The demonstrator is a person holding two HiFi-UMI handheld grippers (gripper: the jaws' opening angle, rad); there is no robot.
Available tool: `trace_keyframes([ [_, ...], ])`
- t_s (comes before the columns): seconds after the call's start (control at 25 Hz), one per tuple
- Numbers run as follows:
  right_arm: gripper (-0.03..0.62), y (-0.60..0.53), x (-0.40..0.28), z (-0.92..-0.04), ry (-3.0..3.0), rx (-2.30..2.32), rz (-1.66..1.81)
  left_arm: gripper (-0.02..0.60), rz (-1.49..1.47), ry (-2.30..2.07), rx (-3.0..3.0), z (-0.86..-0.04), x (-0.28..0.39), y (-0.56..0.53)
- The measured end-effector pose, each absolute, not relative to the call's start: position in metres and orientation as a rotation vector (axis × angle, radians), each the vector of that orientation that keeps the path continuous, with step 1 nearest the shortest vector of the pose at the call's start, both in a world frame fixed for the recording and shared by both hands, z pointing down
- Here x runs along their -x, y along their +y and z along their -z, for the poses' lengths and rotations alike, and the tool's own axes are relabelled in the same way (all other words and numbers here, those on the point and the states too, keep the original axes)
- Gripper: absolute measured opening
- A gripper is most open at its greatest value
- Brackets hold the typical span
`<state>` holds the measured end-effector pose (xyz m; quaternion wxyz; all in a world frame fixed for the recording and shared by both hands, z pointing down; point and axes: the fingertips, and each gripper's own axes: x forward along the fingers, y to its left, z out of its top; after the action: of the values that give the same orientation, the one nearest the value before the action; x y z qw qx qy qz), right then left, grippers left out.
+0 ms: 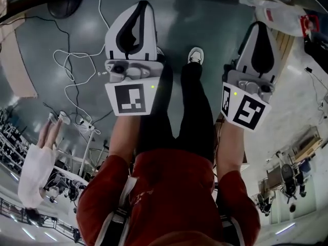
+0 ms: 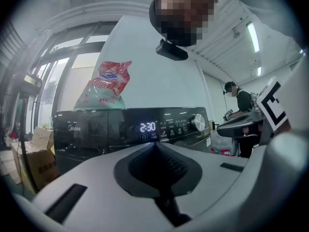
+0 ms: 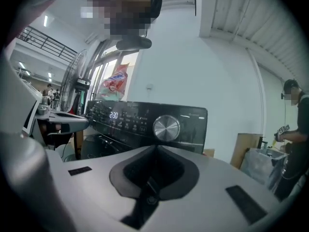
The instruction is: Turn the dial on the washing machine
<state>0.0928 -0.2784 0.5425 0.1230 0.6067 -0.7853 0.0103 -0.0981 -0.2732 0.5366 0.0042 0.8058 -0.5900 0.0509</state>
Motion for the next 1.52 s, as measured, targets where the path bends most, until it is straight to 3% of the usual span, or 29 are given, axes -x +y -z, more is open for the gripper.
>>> trace_keyframes([
  [0.4,0.018,-0.269,-0.086,-0.619,-2.25,-1.766,-0.11,0.009,-0.186,-1.806,-2.5,-0.614,0.091,-0.262],
  [0.92,0.031,-0.272,-0.078,-0.615,-2.235,-1.746,-0.087,0.009,-0.22,-1.81,-2.478,-0.62,0.097,-0.251],
  [1.52,0.268,-0.323,-0.091,-0.534,-2.12,-1.819,0.182,0.009,-0.227,-1.794,-2.443,-0.623,0.094,-0.246],
])
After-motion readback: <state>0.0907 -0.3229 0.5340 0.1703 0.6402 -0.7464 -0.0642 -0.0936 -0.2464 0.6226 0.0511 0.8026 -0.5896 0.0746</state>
